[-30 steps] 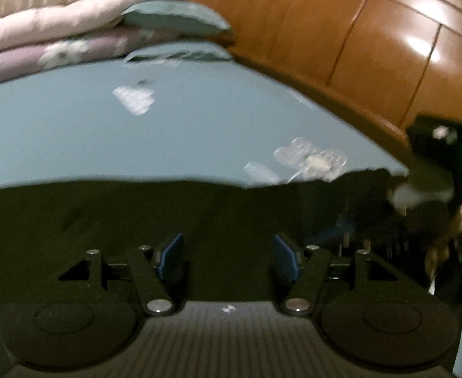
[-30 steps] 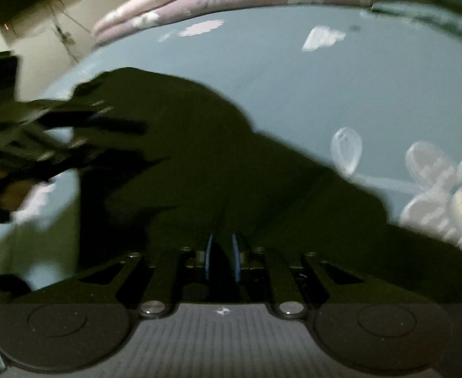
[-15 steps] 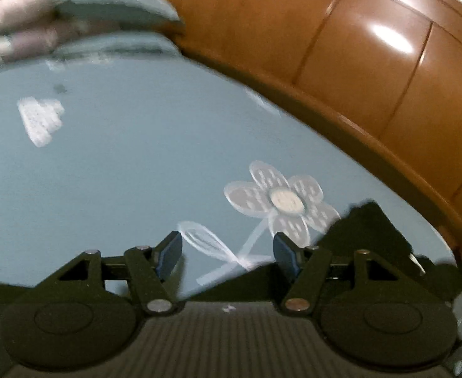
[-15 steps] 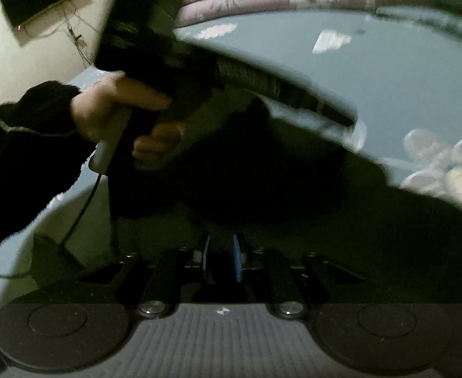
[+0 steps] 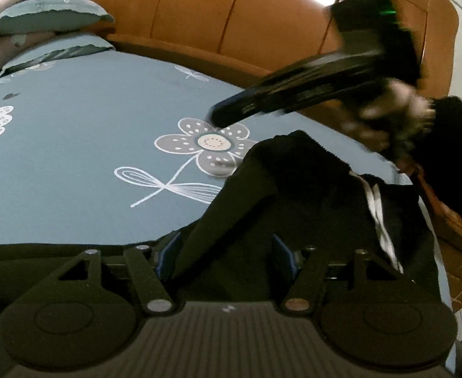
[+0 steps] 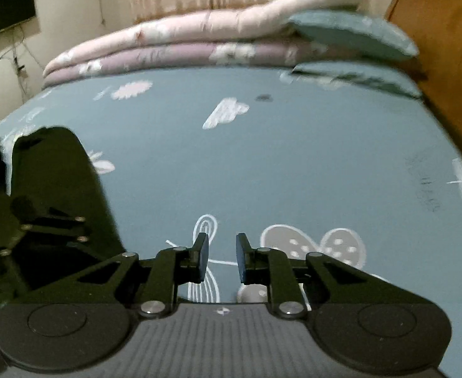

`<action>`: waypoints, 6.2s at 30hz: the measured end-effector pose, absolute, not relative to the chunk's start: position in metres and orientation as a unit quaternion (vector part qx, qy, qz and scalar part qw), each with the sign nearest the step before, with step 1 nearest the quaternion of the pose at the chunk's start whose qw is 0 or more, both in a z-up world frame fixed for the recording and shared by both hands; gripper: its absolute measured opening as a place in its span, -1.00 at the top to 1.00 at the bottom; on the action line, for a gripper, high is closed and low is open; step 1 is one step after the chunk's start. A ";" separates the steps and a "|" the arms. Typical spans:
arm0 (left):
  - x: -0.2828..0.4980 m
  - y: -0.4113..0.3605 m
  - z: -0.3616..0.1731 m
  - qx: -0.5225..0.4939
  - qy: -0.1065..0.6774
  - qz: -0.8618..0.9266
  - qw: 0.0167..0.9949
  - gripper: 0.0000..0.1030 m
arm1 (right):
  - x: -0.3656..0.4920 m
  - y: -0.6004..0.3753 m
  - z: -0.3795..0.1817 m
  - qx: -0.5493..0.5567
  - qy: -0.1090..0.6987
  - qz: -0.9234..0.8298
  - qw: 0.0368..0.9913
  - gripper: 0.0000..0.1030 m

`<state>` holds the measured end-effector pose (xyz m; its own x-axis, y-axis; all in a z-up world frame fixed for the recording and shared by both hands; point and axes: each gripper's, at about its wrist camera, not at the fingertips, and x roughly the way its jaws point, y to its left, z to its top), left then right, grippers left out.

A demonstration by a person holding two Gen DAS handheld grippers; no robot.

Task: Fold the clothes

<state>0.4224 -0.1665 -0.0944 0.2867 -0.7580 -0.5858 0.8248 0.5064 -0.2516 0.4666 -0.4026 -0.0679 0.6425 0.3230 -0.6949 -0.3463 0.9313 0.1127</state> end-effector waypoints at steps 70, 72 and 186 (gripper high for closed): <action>0.265 -0.029 -0.026 -0.020 0.416 -0.234 0.879 -0.48 | 0.242 -0.336 0.037 -0.074 0.353 0.109 0.926 0.08; 0.246 -0.027 -0.027 -0.034 0.414 -0.239 0.878 -0.50 | 0.221 -0.320 0.035 -0.075 0.364 0.112 0.922 0.03; 0.491 0.291 -0.069 -0.151 0.360 0.045 0.919 0.91 | 0.773 0.079 -0.046 -0.152 0.440 0.445 0.765 0.92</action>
